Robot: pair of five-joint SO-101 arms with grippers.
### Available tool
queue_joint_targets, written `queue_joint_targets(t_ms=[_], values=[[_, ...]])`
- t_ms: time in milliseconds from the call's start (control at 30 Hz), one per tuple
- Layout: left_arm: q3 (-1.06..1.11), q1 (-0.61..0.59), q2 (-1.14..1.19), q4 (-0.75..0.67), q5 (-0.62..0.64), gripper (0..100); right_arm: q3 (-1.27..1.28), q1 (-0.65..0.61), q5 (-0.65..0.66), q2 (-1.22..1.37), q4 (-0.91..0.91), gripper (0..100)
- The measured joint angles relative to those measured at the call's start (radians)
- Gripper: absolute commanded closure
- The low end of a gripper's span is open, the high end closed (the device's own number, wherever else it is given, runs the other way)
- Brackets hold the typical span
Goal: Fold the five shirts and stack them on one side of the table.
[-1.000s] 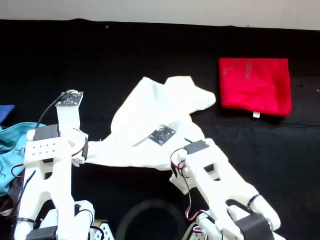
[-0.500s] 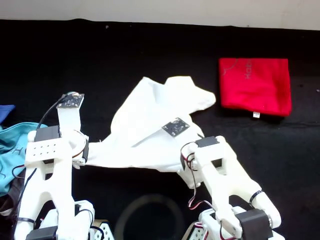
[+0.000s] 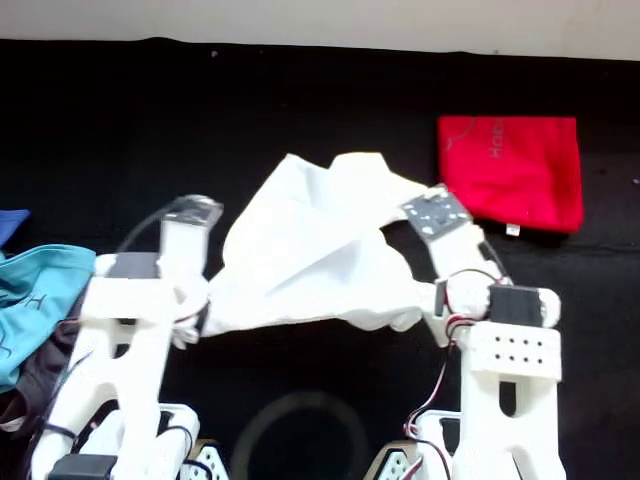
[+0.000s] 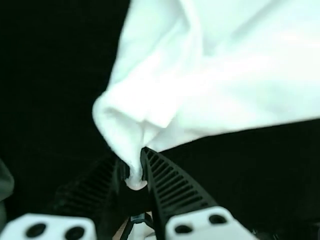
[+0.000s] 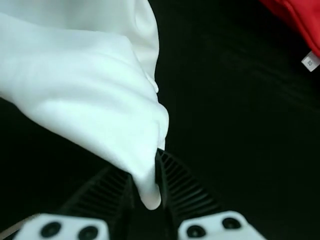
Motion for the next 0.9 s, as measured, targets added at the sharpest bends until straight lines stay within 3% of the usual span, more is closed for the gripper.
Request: queue_joint_targets(t_ms=[167, 300, 633, 900], values=[[0.0, 0.175, 0.0, -0.037, 0.0, 94, 0.04, 0.037, 0.04, -0.014, -0.002, 99.3], [0.0, 0.189, 0.0, -0.034, 0.0, 84, 0.048, 0.077, 0.041, -0.014, -0.031, 99.3], [0.0, -0.112, 0.0, -0.006, 0.0, 84, 0.048, 0.241, 0.138, -0.014, -0.038, 99.3], [-0.137, -0.149, 0.0, 0.077, -0.037, 84, 0.052, 0.233, 0.138, -0.014, -0.017, 99.3]])
